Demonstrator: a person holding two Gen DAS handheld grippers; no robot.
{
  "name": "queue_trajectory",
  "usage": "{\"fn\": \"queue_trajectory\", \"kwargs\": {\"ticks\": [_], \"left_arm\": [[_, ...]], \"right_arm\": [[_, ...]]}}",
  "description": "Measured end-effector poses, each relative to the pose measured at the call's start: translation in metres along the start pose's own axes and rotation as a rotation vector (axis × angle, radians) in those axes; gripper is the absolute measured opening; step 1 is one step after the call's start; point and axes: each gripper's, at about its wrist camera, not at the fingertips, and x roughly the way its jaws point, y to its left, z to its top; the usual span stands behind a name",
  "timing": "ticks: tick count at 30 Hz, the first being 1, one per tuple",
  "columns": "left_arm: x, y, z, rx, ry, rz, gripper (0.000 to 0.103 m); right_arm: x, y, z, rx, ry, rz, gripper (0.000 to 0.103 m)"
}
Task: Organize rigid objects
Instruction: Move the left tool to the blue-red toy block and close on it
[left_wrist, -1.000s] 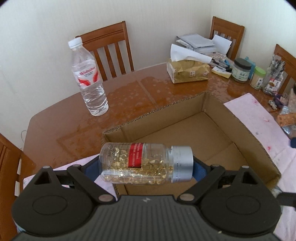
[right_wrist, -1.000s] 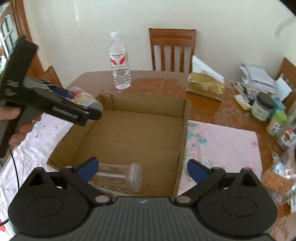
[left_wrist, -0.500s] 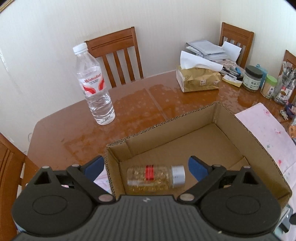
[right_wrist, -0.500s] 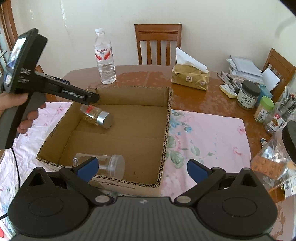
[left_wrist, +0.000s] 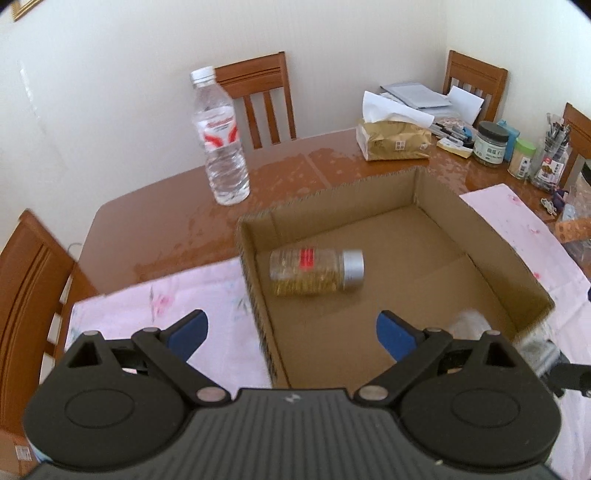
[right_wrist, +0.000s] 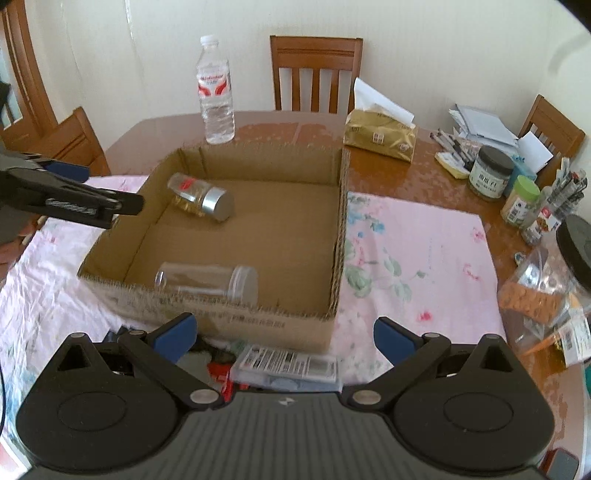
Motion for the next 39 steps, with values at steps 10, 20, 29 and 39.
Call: {"fn": "queue_trajectory", "kwargs": {"ticks": [10, 20, 29, 39], "left_arm": [[-0.032, -0.004, -0.055, -0.048, -0.018, 0.046, 0.101], [-0.042, -0.006, -0.093, -0.084, 0.032, 0.013, 0.101], [-0.048, -0.001, -0.11, -0.08, 0.033, -0.029, 0.101], [-0.053, -0.011, -0.123, -0.056, 0.037, -0.093, 0.101]], "right_arm": [[0.007, 0.021, -0.028, -0.017, 0.08, 0.017, 0.103], [0.019, 0.032, -0.053, 0.025, 0.147, -0.009, 0.103], [0.001, 0.023, -0.085, 0.056, 0.173, -0.071, 0.103], [-0.021, 0.046, -0.113, -0.147, 0.187, 0.069, 0.103]]}}
